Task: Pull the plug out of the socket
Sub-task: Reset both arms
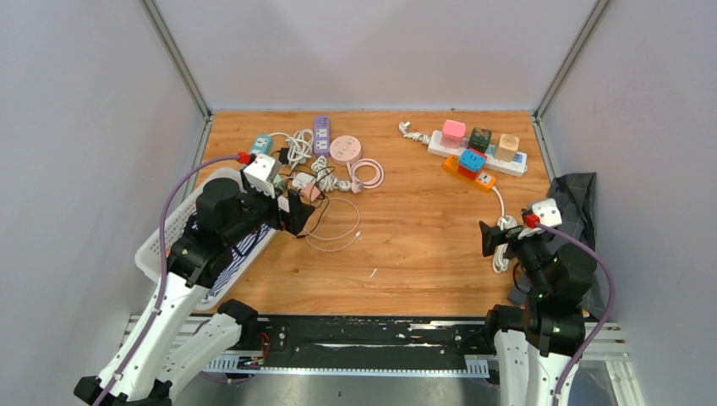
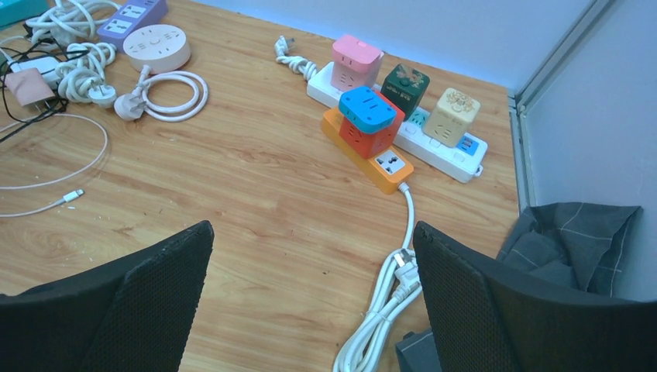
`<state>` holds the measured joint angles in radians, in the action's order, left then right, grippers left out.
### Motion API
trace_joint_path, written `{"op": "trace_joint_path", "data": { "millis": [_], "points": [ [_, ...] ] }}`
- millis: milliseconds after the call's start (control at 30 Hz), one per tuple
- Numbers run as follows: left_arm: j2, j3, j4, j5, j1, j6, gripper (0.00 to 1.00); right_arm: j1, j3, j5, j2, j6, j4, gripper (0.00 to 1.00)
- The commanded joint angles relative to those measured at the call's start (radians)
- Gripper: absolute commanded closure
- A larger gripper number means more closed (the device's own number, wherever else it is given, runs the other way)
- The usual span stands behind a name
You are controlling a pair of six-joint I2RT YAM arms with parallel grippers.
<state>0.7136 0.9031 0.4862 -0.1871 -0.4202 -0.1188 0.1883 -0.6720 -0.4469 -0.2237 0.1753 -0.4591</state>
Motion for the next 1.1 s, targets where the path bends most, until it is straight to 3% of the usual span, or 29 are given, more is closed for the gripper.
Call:
{"op": "trace_joint_path", "data": {
  "millis": [0, 233, 367, 600, 900, 1067],
  "points": [
    [-0.002, -0.012, 0.023, 0.044, 0.0, 0.013, 0.0, 0.024, 0.008, -0.053, 0.011, -0.024, 0.041, 0.0],
    [-0.031, -0.03, 0.007, 0.214, 0.0, -0.004, 0.0, 0.028, -0.011, -0.073, -0.131, 0.035, -0.013, 0.0],
    [-0.062, -0.05, -0.01, 0.269, 0.0, -0.013, 0.0, 0.028, -0.078, -0.092, -0.29, 0.104, -0.085, 0.0],
    [-0.069, -0.063, -0.018, 0.251, 0.0, 0.001, 0.0, 0.029, -0.294, -0.304, -0.629, 0.268, -0.312, 0.0],
    [-0.069, -0.064, -0.019, 0.244, 0.0, 0.008, 0.0, 0.029, -0.087, -0.272, -0.447, 0.127, -0.077, 0.0],
    [-0.064, -0.066, -0.02, 0.236, 0.0, 0.011, 0.0, 0.03, -0.105, -0.289, -0.454, 0.094, -0.083, 0.0]
  ]
}}
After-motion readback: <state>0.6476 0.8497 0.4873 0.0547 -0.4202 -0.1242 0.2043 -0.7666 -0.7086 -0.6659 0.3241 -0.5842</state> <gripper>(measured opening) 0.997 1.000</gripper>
